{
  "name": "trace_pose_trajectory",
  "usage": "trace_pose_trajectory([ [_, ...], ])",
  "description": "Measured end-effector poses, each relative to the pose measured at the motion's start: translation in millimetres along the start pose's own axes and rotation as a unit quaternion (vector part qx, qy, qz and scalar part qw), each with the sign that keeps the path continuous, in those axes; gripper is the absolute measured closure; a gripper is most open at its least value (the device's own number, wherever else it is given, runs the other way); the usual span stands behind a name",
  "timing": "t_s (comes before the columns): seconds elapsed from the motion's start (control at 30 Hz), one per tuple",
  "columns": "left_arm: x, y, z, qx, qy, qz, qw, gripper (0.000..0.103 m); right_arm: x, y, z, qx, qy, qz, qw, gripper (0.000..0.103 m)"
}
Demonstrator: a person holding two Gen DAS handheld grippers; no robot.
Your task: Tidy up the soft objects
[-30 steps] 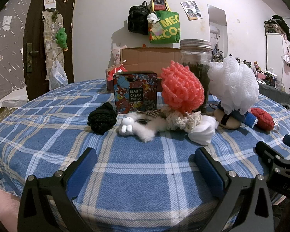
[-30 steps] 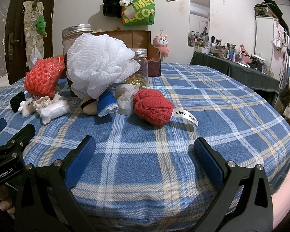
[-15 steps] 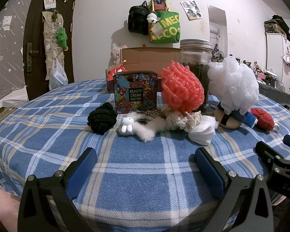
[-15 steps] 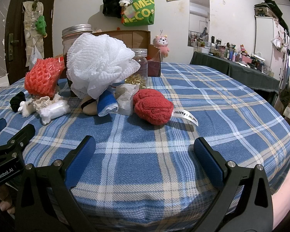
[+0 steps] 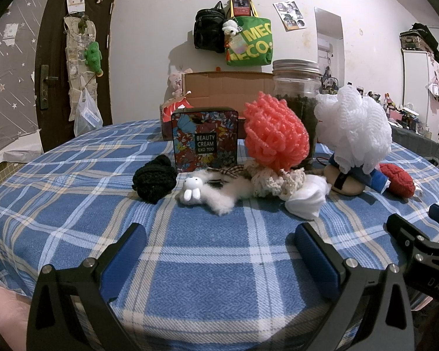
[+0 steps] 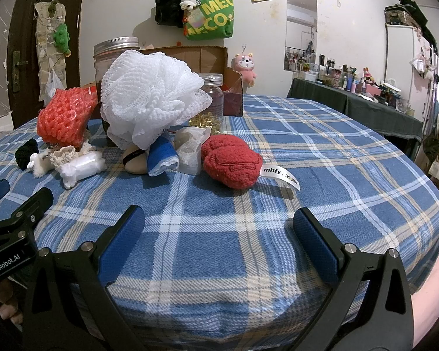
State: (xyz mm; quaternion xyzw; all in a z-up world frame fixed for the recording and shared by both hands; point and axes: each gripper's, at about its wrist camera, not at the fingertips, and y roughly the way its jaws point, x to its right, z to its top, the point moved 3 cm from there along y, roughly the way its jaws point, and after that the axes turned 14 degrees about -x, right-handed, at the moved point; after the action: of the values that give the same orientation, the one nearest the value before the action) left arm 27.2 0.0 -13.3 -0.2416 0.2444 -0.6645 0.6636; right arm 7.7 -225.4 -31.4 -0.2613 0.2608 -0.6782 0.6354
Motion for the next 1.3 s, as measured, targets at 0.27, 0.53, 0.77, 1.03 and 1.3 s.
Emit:
trace_pose_trajectory([
  [0.27,0.0,0.0,0.0,0.0,0.0,0.0,1.0,0.0,-0.2,0.0,-0.1,0.0,0.0,0.0,1.0,0.0],
  [0.53,0.0,0.0,0.0,0.0,0.0,0.0,1.0,0.0,-0.6,-0.7,-0.3,0.0,0.0,0.0,1.0,0.0],
  [0.77,0.0,-0.6,0.4,-0.004,-0.001,-0.003,1.0,0.0,-1.8,-1.7,1.4,-0.017,-0.002,0.006,1.0,0.0],
  [1.03,-2.7,-13.9,24.6,0.027,0.002,-0.026,0.9993,0.0,12.8,-11.6,25.5,-0.004,0.01,0.052,0.999,0.0],
  [1.3,-2.7,-18.6,65.6,0.039,0.01,-0.05,0.998,0.0,20.6,-17.4,67.5,0.013,0.002,0.123,0.992,0.0],
])
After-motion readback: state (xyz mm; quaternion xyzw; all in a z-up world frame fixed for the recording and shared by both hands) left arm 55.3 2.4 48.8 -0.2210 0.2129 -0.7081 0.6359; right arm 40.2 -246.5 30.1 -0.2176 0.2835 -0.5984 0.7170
